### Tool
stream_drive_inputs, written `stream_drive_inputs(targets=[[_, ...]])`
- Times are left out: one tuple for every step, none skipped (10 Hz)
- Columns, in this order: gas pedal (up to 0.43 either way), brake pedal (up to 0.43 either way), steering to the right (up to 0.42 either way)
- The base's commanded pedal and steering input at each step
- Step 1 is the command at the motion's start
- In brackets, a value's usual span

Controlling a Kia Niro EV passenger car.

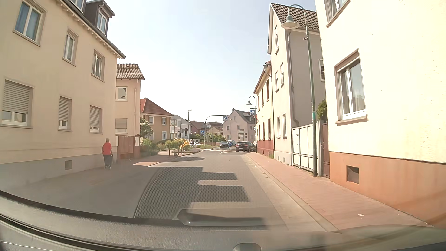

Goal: Follow the waypoints while adhering to traffic rules and regulations

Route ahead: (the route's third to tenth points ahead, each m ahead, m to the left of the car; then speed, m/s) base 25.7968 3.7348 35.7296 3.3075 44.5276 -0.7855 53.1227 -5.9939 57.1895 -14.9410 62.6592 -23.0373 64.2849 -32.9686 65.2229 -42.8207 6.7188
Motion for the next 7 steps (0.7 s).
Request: stream_drive_inputs(targets=[[0.000, 0.000, 0.016], [0.000, 0.000, 0.015], [0.000, 0.000, 0.012], [0.000, 0.000, 0.005], [0.000, 0.000, 0.000], [0.000, 0.000, 0.000], [0.008, 0.000, 0.001]])
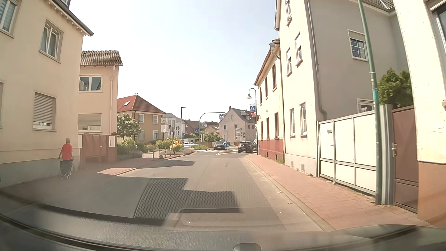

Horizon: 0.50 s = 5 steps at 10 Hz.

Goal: Follow the waypoints while adhering to traffic rules and regulations

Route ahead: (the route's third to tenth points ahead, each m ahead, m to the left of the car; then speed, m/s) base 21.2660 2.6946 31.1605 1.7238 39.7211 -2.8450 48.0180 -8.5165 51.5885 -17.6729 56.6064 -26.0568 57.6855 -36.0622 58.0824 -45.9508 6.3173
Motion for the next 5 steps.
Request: stream_drive_inputs(targets=[[0.020, 0.000, 0.000], [0.039, 0.000, 0.000], [0.067, 0.000, 0.000], [0.067, 0.000, 0.000], [0.067, 0.000, 0.000]])
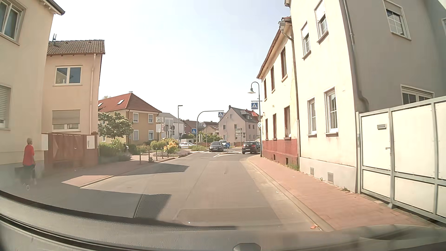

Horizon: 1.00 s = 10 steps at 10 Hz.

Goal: Follow the waypoints while adhering to traffic rules and regulations

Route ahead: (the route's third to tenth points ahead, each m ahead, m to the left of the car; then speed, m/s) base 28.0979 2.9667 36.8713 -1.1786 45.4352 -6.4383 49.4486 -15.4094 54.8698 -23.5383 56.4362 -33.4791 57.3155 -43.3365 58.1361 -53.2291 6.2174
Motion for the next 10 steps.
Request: stream_drive_inputs(targets=[[0.067, 0.000, 0.001], [0.067, 0.000, 0.000], [0.067, 0.000, 0.000], [0.067, 0.000, 0.000], [0.059, 0.000, -0.003], [0.059, 0.000, -0.005], [0.059, 0.000, -0.008], [0.047, 0.000, -0.008], [0.000, 0.000, -0.007], [0.000, 0.000, -0.006]])
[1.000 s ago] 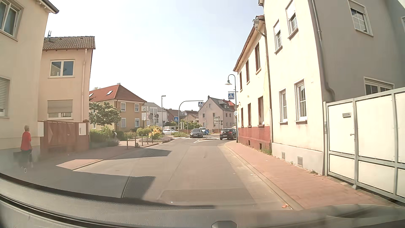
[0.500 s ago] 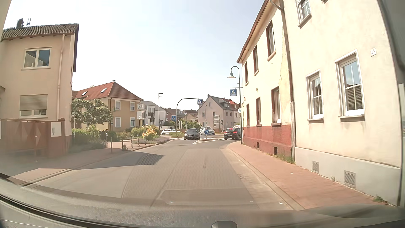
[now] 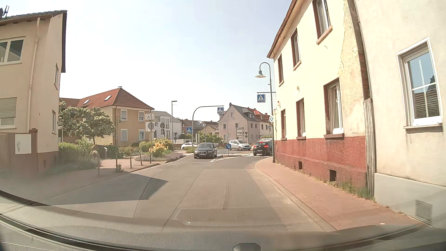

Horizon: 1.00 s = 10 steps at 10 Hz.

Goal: Follow the waypoints while adhering to traffic rules and regulations

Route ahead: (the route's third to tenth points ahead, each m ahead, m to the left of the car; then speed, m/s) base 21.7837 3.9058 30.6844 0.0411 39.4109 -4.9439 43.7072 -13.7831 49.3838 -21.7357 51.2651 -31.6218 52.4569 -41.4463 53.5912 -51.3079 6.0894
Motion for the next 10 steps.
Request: stream_drive_inputs(targets=[[0.000, 0.000, -0.005], [0.000, 0.000, -0.003], [0.000, 0.000, 0.001], [0.000, 0.000, 0.006], [0.000, 0.000, 0.007], [0.000, 0.000, 0.007], [0.000, 0.006, 0.008], [0.000, 0.012, 0.010], [0.000, 0.012, 0.011], [0.000, 0.012, 0.011]])
